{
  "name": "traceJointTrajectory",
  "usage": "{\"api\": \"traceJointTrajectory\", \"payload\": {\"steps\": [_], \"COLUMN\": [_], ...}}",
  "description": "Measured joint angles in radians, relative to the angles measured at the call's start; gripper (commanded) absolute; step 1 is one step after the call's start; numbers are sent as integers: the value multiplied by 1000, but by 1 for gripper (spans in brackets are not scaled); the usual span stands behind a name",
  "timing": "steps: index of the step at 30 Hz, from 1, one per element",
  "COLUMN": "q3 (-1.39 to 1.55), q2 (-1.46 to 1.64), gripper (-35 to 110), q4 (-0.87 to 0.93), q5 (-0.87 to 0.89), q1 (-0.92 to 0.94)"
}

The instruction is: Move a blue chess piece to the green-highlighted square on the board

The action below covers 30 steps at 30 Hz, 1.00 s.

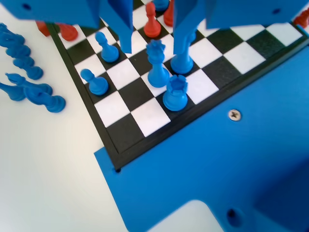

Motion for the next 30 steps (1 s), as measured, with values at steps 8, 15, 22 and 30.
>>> {"api": "traceJointTrajectory", "payload": {"steps": [8, 15, 22, 30], "q3": [-2, -2, -2, 15], "q2": [-54, -83, -109, -109], "gripper": [12, 12, 12, 11], "q4": [-41, -80, -109, -141], "q5": [-9, -15, -15, -35], "q1": [17, 15, 15, 15]}}
